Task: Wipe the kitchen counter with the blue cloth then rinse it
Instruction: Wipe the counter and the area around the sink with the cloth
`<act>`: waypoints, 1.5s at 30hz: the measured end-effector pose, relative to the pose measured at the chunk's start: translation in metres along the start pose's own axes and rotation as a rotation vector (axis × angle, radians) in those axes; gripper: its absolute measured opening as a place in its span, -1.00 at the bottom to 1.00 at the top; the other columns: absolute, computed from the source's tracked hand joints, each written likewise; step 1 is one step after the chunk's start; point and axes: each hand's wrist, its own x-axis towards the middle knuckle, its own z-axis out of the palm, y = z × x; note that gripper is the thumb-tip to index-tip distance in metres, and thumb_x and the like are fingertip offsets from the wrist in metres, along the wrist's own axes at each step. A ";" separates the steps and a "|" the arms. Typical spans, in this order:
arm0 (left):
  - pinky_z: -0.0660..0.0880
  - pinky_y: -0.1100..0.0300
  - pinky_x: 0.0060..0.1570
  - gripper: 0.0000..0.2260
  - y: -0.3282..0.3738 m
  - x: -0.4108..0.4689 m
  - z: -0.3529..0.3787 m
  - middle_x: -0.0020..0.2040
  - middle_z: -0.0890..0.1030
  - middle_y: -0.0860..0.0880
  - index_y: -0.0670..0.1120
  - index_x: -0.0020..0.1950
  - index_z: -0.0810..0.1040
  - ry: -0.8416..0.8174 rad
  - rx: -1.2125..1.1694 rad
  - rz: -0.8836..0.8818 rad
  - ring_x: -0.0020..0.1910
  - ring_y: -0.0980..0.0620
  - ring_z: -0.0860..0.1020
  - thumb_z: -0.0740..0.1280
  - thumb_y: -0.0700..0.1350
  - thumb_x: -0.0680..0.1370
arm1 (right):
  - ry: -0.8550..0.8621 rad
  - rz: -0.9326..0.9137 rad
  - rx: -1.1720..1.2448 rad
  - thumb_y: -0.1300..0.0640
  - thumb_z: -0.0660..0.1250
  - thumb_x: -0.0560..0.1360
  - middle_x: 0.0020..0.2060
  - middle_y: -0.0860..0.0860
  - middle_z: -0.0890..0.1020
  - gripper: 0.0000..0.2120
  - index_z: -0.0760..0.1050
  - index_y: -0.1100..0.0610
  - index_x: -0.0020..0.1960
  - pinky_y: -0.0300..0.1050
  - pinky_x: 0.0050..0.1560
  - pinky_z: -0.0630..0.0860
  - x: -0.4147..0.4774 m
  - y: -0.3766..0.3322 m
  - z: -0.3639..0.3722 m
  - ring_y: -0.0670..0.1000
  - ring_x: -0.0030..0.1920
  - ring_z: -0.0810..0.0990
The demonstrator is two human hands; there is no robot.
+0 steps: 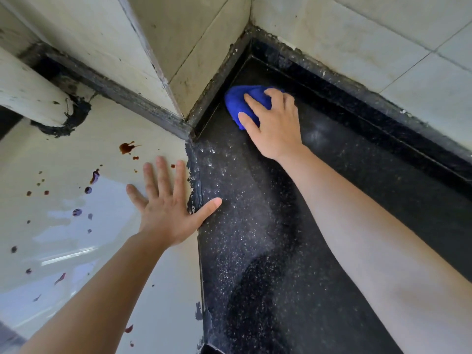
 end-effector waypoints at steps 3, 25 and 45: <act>-0.34 -0.42 0.41 0.00 0.002 0.002 0.000 0.51 -0.55 -0.07 0.12 0.53 -0.50 0.008 0.011 0.006 0.48 -0.15 -0.55 -0.27 0.67 0.30 | -0.018 0.233 -0.066 -0.27 -0.02 0.65 0.49 0.17 0.25 -0.43 0.20 -0.07 0.59 0.15 0.40 0.23 0.047 0.003 -0.009 0.29 0.40 0.25; -0.31 -0.42 0.42 -0.04 -0.002 0.005 0.003 0.56 -0.46 -0.11 0.09 0.57 -0.43 0.043 0.074 0.002 0.52 -0.19 -0.46 -0.29 0.64 0.35 | -0.254 0.048 0.089 -0.19 -0.07 0.69 0.63 0.14 -0.13 -0.45 0.00 -0.09 0.64 0.17 0.59 -0.16 -0.010 -0.049 -0.004 0.28 0.60 -0.21; -0.33 -0.25 0.49 -0.12 -0.037 -0.123 0.070 0.60 -0.40 -0.03 0.12 0.62 -0.29 0.086 -0.032 -0.024 0.54 0.01 -0.45 -0.33 0.57 0.40 | -0.286 -0.362 0.118 -0.16 0.04 0.68 0.63 0.16 -0.02 -0.48 0.17 -0.08 0.61 0.21 0.58 -0.02 -0.157 -0.078 -0.001 0.31 0.60 -0.09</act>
